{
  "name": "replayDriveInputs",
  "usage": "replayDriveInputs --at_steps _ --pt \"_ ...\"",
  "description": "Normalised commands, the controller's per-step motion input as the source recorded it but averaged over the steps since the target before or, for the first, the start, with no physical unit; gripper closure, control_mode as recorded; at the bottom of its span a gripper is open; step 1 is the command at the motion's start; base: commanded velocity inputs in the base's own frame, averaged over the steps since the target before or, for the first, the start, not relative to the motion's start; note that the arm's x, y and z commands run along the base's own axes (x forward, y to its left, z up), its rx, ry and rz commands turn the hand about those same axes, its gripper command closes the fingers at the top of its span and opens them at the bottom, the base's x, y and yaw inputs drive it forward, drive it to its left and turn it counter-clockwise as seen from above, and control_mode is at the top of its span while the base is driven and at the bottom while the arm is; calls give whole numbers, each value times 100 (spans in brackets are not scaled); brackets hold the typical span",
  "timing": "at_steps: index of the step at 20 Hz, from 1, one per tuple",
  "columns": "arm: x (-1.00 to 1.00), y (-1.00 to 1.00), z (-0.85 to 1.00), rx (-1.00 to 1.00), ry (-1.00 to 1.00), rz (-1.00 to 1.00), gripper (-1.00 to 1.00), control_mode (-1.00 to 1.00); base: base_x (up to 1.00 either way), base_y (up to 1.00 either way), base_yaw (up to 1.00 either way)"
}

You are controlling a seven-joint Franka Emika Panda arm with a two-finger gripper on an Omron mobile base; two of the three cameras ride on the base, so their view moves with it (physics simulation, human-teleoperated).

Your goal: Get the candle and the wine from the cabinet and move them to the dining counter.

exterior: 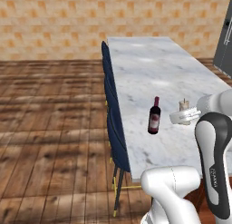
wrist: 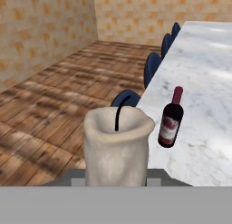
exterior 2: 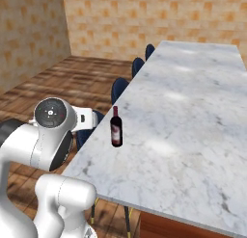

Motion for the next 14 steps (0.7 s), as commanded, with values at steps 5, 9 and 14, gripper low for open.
replayDriveInputs --at_steps 5,9,14 --pt "3 -2 0 0 0 0 100 -100 0 0 0" --pt "6 -14 0 0 0 7 100 -100 0 0 0" --pt "10 -23 0 0 0 15 100 -100 0 0 0"
